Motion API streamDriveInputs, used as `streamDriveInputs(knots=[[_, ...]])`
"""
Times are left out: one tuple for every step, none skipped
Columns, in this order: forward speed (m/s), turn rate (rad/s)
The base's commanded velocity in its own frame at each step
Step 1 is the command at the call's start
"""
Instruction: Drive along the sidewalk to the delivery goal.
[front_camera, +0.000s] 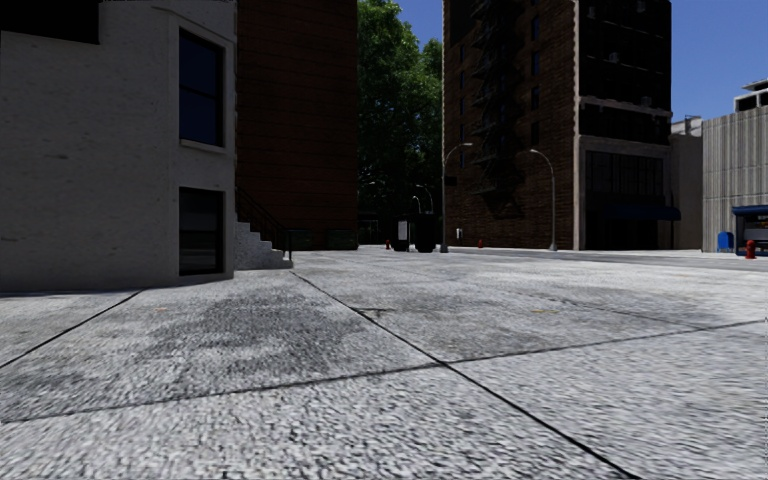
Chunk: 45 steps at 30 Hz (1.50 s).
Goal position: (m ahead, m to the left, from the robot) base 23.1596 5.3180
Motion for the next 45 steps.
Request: streamDriveInputs(knots=[[2.00, 0.00], [2.00, 0.00], [2.00, 0.00], [2.00, 0.00], [2.00, 0.00], [2.00, 0.00], [2.00, 0.00], [2.00, 0.00], [2.00, 0.00], [2.00, 0.00], [2.00, 0.00], [2.00, 0.00], [2.00, 0.00], [2.00, 0.00], [2.00, 0.00], [2.00, 0.00], [2.00, 0.00], [2.00, 0.00], [2.00, 0.00], [2.00, 0.00], [2.00, 0.00], [2.00, 0.00], [2.00, 0.00], [2.00, 0.00], [2.00, 0.00], [2.00, 0.00], [2.00, 0.00], [2.00, 0.00], [2.00, 0.00], [2.00, 0.00], [2.00, 0.00], [2.00, 0.00], [2.00, 0.00], [2.00, 0.00], [2.00, 0.00], [2.00, 0.00], [2.00, 0.00], [2.00, 0.00], [2.00, 0.00], [2.00, 0.00], [2.00, 0.00], [2.00, 0.00], [2.00, 0.00], [2.00, 0.00], [2.00, 0.00]])
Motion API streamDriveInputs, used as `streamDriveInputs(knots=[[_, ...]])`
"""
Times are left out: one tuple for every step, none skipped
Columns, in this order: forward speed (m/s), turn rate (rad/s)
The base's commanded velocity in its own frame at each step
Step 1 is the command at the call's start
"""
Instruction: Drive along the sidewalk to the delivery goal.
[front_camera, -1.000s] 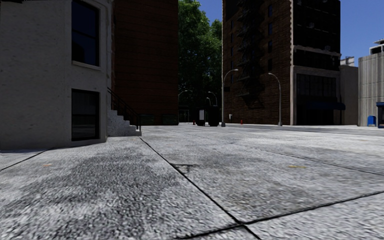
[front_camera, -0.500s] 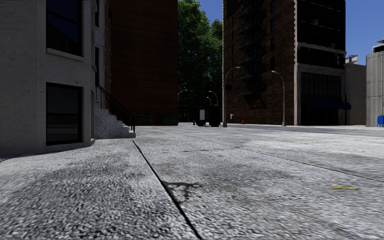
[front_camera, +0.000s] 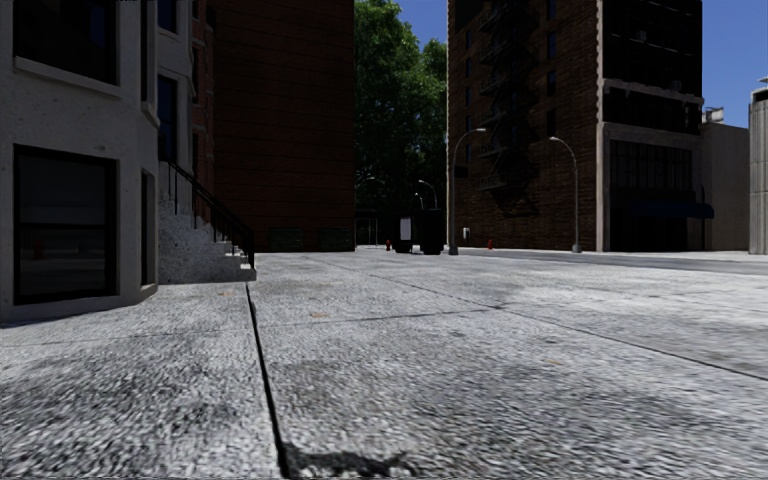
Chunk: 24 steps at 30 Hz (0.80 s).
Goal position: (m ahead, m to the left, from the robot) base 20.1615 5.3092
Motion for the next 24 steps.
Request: streamDriveInputs(knots=[[2.00, 0.00], [2.00, 0.00], [2.00, 0.00], [2.00, 0.00], [2.00, 0.00], [2.00, 0.00], [2.00, 0.00], [2.00, 0.00], [2.00, 0.00], [2.00, 0.00], [1.96, 0.00], [1.96, 0.00], [1.93, 0.00], [1.93, 0.00], [1.93, 0.00], [1.93, 0.00], [1.93, 0.00], [1.93, 0.00], [1.93, 0.00], [1.93, 0.00], [1.94, 0.00], [1.94, 0.00], [1.98, 0.00], [2.00, 0.00]])
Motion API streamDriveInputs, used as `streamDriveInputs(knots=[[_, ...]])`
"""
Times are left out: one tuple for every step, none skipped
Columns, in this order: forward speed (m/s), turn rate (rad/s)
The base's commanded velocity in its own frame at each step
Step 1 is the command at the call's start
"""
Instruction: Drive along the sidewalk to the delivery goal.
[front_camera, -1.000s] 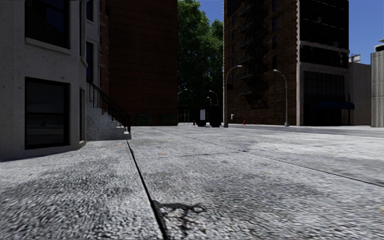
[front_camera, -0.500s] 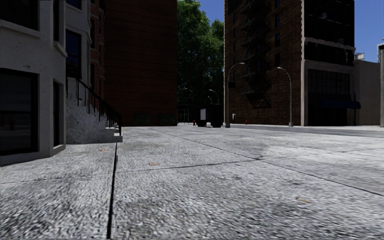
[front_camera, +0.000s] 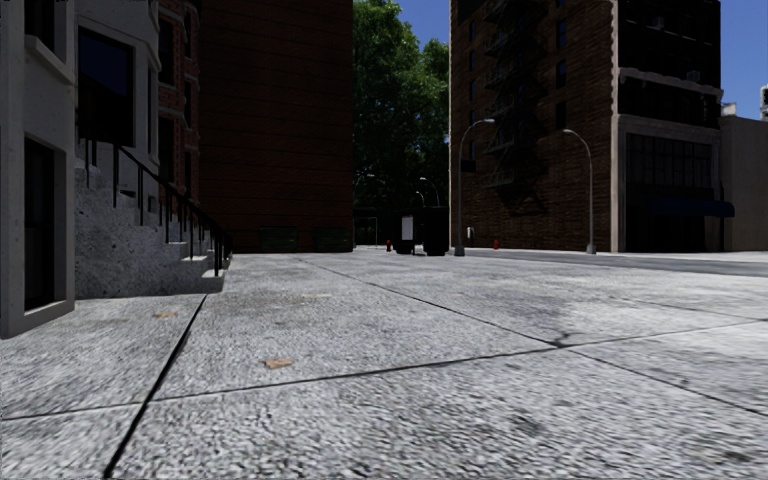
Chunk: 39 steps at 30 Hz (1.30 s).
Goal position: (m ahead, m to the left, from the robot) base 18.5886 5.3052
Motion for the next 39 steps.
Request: streamDriveInputs(knots=[[2.00, 0.00], [2.00, 0.00], [2.00, 0.00], [2.00, 0.00], [2.00, 0.00], [2.00, 0.00], [2.00, 0.01], [2.00, 0.01], [2.00, 0.04], [2.00, 0.10], [1.99, 0.14], [1.99, 0.14], [1.99, 0.19], [1.99, 0.20], [1.99, 0.21], [1.98, 0.21], [1.98, 0.21], [1.98, 0.22], [1.98, 0.22], [1.98, 0.22], [1.98, 0.22], [1.98, 0.22], [1.98, 0.25], [1.98, 0.26], [1.98, 0.27], [1.98, 0.27], [1.98, 0.27], [1.98, 0.27], [1.98, 0.27], [1.98, 0.27], [1.98, 0.27], [1.98, 0.28], [1.98, 0.28], [1.98, 0.31], [1.98, 0.36], [1.98, 0.39], [1.98, 0.40], [1.98, 0.40], [1.98, 0.40]])
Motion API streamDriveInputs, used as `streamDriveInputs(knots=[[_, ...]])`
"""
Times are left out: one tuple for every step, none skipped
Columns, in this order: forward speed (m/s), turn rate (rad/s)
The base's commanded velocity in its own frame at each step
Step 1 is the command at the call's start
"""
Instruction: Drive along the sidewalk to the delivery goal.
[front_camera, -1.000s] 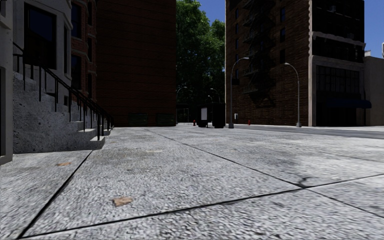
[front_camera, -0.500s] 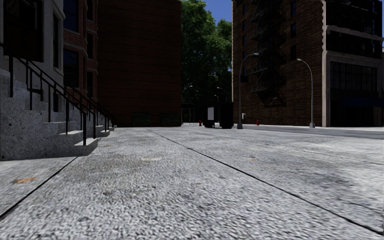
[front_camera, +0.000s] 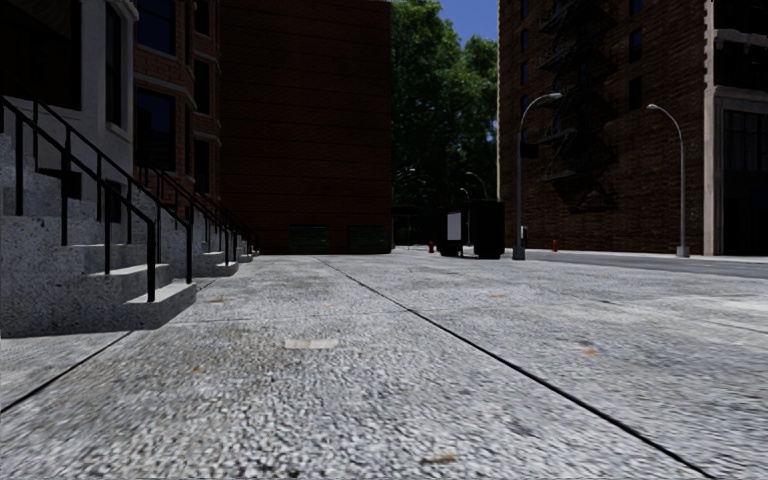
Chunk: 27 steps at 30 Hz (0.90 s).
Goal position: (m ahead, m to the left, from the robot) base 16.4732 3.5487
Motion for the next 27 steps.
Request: streamDriveInputs(knots=[[1.98, 0.40], [1.97, 0.40], [1.97, 0.40], [1.97, 0.40], [1.97, 0.40], [1.97, 0.40], [1.97, 0.40], [1.97, 0.40], [1.97, 0.40], [1.97, 0.40], [1.97, 0.40], [1.97, 0.40], [1.97, 0.39], [1.97, 0.39], [1.97, 0.39], [1.97, 0.39], [1.97, 0.39], [1.97, 0.39], [1.97, 0.39], [1.97, 0.39], [1.97, 0.39], [1.97, 0.39], [1.97, 0.39], [1.97, 0.39], [1.97, 0.39], [1.97, 0.39], [1.97, 0.39]])
